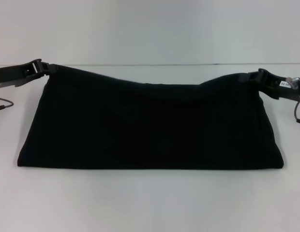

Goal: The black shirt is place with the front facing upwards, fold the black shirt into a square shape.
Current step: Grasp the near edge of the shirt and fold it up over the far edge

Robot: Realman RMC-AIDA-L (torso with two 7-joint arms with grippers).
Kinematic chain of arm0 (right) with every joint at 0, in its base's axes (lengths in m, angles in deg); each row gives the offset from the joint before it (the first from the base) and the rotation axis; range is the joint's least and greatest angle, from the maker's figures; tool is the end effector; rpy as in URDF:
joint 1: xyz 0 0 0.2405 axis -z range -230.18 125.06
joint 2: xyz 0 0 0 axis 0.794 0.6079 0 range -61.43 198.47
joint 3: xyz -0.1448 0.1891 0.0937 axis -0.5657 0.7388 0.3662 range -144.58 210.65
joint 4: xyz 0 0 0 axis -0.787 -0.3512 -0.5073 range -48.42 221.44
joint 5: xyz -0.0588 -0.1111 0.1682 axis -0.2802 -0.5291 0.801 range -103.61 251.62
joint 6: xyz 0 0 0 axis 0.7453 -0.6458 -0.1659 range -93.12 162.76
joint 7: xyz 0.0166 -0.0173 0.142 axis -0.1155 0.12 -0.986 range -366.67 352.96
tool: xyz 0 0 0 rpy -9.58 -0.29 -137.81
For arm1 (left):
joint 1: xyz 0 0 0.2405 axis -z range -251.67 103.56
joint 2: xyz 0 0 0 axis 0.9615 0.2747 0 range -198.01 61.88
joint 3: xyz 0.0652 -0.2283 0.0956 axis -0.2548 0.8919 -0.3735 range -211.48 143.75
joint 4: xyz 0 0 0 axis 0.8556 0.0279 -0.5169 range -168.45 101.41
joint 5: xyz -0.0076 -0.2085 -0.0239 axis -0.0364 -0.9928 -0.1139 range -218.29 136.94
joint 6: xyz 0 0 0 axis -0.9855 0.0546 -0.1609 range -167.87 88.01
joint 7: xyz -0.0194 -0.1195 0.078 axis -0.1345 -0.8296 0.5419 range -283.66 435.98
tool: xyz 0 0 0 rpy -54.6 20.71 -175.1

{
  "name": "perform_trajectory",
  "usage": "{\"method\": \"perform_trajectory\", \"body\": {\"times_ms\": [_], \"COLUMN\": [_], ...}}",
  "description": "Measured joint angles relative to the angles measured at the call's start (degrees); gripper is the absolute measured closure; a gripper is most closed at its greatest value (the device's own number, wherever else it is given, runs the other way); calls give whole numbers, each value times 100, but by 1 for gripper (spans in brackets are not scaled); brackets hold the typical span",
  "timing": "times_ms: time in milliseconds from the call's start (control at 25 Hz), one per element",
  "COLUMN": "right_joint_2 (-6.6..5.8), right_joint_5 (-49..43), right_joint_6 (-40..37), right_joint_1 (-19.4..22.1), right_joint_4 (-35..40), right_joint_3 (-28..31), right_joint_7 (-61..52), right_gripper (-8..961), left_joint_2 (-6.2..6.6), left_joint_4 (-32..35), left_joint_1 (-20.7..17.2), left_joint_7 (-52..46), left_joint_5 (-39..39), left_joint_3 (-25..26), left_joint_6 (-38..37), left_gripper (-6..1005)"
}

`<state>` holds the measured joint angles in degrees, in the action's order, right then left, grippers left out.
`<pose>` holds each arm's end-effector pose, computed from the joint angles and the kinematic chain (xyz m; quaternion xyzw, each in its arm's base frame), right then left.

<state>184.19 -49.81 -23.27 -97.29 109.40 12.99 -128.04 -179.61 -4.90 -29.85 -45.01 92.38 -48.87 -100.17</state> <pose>0.2741 0.4293 0.0138 -0.7000 0.6012 0.2976 0.2450 -0.2993 0.4359 0.0725 -0.7150 -0.5693 -0.2576 0.3134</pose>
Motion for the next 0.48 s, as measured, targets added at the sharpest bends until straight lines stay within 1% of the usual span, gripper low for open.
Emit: {"method": "perform_trajectory", "body": {"times_ms": [160, 360, 480], "right_joint_2": [23, 19, 34], "right_joint_5": [27, 325, 394], "right_joint_6": [270, 402, 595], "right_joint_1": [-89, -121, -174], "right_joint_4": [55, 69, 31], "right_joint_3": [13, -1, -4], "right_joint_7": [16, 192, 294], "right_gripper": [913, 913, 914], "left_joint_2": [-126, -228, -344], "left_joint_4": [12, -1, -2], "left_joint_1": [68, 180, 277], "left_joint_7": [161, 378, 571], "left_joint_5": [-131, -276, -298], "left_joint_3": [-8, -15, -14], "left_joint_6": [475, 817, 1095], "left_gripper": [974, 975, 974]}}
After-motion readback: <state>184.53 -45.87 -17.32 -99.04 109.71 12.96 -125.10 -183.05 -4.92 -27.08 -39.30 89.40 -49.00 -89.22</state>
